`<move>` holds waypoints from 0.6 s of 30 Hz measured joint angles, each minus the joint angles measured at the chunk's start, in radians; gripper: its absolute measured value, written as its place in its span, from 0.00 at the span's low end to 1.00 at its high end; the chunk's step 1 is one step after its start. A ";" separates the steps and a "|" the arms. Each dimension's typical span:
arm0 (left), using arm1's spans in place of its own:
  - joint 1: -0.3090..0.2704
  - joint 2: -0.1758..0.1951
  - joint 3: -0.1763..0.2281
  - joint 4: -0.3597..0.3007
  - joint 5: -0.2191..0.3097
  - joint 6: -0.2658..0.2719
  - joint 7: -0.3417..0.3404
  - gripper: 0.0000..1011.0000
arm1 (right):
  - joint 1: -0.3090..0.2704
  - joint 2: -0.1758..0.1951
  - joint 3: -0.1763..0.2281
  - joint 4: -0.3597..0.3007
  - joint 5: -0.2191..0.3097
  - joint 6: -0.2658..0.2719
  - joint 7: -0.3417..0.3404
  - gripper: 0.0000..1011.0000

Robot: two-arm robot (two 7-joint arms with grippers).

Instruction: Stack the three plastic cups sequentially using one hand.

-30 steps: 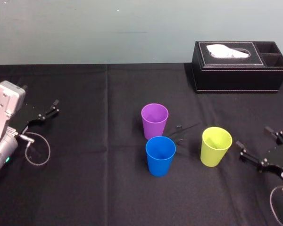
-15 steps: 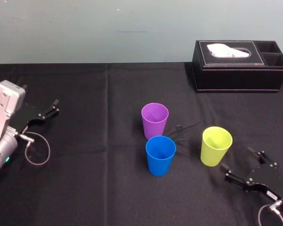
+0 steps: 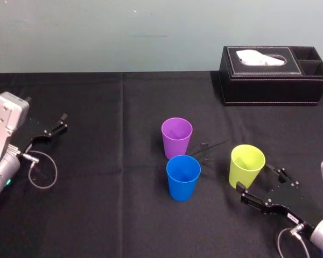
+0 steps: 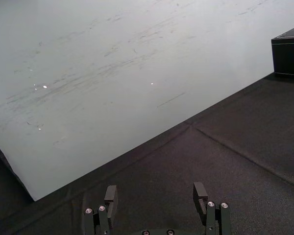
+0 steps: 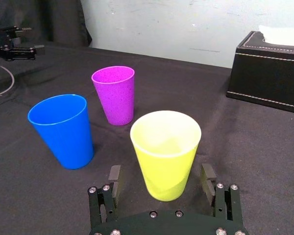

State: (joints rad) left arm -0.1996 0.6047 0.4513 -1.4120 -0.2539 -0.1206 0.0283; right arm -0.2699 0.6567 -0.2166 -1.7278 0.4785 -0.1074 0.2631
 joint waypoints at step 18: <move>0.000 0.000 0.000 0.000 0.000 0.000 0.000 1.00 | 0.063 -0.077 0.005 0.073 -0.032 -0.002 0.030 0.99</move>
State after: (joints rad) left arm -0.1996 0.6047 0.4514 -1.4120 -0.2539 -0.1206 0.0283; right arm -0.2066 0.5794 -0.2113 -1.6547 0.4463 -0.1094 0.2935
